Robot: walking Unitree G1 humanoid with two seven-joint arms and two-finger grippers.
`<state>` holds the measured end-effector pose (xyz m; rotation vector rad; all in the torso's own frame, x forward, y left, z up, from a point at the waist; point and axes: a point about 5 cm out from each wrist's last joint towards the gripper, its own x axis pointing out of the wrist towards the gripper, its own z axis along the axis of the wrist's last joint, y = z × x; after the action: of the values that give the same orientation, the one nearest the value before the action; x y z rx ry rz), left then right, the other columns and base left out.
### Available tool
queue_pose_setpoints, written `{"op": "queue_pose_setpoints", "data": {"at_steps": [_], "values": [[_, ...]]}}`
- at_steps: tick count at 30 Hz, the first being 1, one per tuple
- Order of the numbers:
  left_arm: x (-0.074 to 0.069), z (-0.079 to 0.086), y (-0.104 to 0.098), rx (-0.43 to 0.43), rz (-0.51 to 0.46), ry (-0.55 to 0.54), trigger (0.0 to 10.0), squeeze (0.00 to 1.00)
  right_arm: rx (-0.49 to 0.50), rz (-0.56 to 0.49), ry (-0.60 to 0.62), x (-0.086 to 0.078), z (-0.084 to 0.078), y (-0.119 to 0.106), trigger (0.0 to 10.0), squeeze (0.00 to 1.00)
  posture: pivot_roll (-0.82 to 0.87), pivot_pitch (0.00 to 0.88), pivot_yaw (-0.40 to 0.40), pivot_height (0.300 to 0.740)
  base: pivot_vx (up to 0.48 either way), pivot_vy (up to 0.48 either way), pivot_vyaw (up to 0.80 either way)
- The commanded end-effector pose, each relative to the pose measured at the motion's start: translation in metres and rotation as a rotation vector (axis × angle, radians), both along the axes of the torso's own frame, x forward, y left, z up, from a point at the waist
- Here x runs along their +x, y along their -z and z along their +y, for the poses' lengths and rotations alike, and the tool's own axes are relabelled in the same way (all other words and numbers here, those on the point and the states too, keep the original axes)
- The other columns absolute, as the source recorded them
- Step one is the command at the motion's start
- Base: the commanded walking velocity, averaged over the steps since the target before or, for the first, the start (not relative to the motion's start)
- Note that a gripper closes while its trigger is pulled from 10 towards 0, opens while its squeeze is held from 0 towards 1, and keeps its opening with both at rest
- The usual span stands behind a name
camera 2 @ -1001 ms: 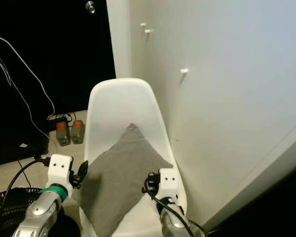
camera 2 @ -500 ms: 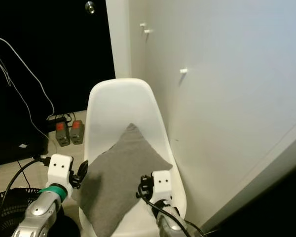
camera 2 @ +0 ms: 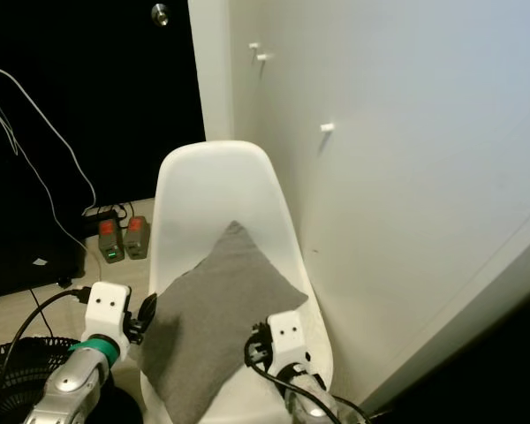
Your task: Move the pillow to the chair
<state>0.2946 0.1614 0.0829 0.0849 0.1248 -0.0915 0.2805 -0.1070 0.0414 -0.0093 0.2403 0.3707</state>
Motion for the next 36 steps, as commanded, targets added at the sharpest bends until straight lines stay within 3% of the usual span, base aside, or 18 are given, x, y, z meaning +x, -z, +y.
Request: {"op": "queue_pose_setpoints", "data": {"at_steps": [1,11,36], "values": [[-0.004,0.002,0.007,0.01,0.026,-0.007,10.0,0.0,-0.012,0.015,-0.001,-0.003,0.0,0.005,10.0,0.0,-0.06,0.072,0.105,0.74,0.0,0.0,0.0],[-0.005,0.001,0.009,0.007,0.027,-0.008,10.0,0.0,0.001,-0.006,0.079,0.002,-0.013,0.001,10.0,0.0,-0.06,0.08,0.101,0.74,0.0,0.0,0.0],[0.0,0.0,0.007,0.005,0.02,-0.011,10.0,0.0,-0.068,-0.067,0.053,0.003,-0.009,-0.002,10.0,0.0,-0.07,0.082,0.098,0.74,0.0,0.0,0.0]]}}
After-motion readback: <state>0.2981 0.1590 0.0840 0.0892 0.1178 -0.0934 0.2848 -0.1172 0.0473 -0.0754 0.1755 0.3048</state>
